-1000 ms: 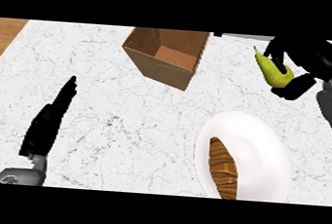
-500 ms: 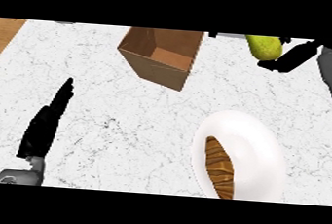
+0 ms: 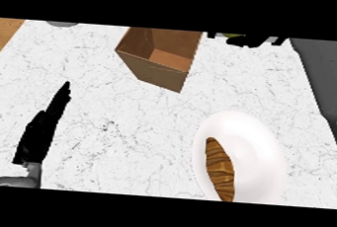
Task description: Pick the pear from the plate and place it in the cardboard box
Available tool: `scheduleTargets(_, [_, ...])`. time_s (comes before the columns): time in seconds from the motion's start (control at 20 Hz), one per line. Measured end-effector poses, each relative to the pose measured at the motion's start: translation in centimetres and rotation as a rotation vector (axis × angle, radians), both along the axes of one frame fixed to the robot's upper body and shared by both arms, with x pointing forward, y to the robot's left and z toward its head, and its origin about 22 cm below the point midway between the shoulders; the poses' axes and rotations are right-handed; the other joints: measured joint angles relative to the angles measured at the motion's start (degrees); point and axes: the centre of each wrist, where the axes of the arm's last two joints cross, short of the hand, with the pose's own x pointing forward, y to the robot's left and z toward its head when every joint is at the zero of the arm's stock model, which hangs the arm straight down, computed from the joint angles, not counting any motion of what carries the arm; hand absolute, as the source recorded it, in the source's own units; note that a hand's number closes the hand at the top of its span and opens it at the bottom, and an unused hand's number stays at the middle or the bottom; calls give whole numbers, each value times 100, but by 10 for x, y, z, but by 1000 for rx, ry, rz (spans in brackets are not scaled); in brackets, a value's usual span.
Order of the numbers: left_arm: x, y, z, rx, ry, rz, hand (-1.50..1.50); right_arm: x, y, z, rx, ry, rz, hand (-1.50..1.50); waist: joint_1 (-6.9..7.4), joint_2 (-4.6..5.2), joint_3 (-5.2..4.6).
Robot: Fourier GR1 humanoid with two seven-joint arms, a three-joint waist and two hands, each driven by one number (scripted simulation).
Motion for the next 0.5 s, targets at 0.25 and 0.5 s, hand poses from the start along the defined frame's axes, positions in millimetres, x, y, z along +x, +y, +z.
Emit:
scheduleTargets(0.25, [-2,4,0,2,-6,5,0,3,49,8,-29,21,9,150,-21,-6,-3])
scheduleTargets(0.5, [0,1,0,-1,-6,-4,0,0,99,-5,-89,51,16,150,-8,7,-6])
